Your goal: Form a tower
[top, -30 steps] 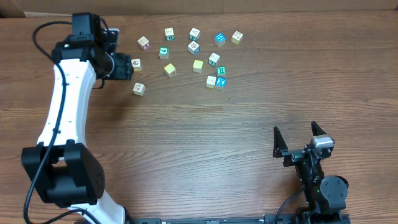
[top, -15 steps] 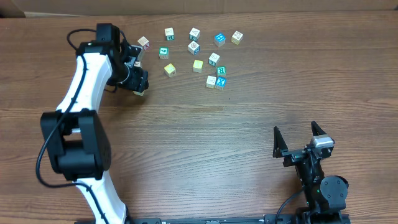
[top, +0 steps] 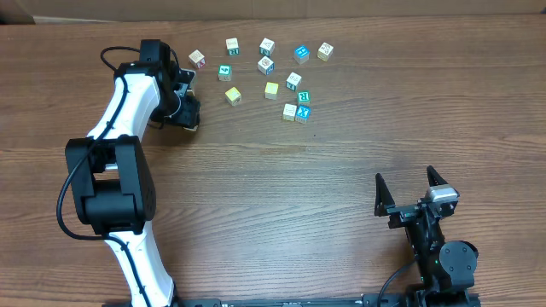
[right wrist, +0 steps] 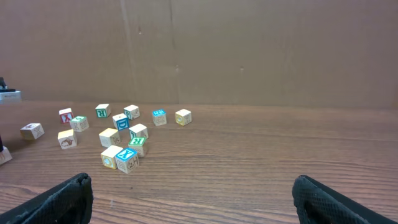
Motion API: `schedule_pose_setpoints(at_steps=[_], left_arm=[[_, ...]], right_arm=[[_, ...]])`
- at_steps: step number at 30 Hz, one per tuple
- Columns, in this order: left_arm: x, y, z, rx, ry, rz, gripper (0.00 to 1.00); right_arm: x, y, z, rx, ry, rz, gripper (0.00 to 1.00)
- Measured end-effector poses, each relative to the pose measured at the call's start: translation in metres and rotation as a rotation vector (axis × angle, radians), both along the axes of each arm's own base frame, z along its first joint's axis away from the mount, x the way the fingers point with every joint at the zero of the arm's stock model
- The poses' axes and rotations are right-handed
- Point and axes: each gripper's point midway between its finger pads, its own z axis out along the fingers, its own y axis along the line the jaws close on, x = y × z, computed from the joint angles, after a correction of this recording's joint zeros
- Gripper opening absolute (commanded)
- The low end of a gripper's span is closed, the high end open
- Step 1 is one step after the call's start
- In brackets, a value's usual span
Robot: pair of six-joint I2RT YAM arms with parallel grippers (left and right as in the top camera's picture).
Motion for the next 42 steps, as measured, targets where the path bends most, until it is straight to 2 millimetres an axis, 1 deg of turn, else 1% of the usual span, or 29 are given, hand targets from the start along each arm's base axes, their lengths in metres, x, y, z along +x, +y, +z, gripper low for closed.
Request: schedule_pose_setpoints(at_steps=[2,4,11,13,17,20,25,27,29,33,35,37,42], left_arm=[[0.001,0.000,0.000,-0.002,-0.002,0.008,0.58],[0.001,0.000,0.000,-0.004,-0.005,0.013,0.55],[0.004,-0.004,0.001,-0.004,-0.016,0.009,0.54],[0.004,-0.007,0.000,-0.005,-0.014,0.002,0.51],[0.004,-0.014,-0.006,-0.006,-0.006,-0.010,0.46],[0.004,-0.017,-0.010,-0.006,0.002,-0.013,0.46],[0.004,-0.016,-0.011,-0.002,0.004,-0.004,0.47],[0.003,-0.016,-0.012,0.002,0.004,-0.003,0.41],[0.001,-0.015,-0.015,0.004,0.012,0.001,0.41],[-0.001,-0.014,-0.017,0.008,0.018,0.003,0.34],[-0.001,-0.014,-0.017,0.007,0.019,0.005,0.33],[-0.001,-0.014,-0.017,0.007,0.020,0.009,0.30],[-0.002,-0.014,-0.017,0.000,0.026,0.049,0.31]], right_arm=[[0.000,0.000,0.000,0.000,0.000,0.000,1.00],[0.000,0.000,0.000,0.000,0.000,0.000,1.00],[0.000,0.000,0.000,0.000,0.000,0.000,1.00],[0.000,0.000,0.000,0.000,0.000,0.000,1.00],[0.000,0.000,0.000,0.000,0.000,0.000,1.00],[0.000,0.000,0.000,0.000,0.000,0.000,1.00],[0.000,0.000,0.000,0.000,0.000,0.000,1.00],[0.000,0.000,0.000,0.000,0.000,0.000,1.00],[0.000,0.000,0.000,0.000,0.000,0.000,1.00],[0.000,0.000,0.000,0.000,0.000,0.000,1.00],[0.000,0.000,0.000,0.000,0.001,0.000,1.00],[0.000,0.000,0.000,0.000,0.000,0.000,1.00],[0.000,0.000,0.000,0.000,0.000,0.000,1.00]])
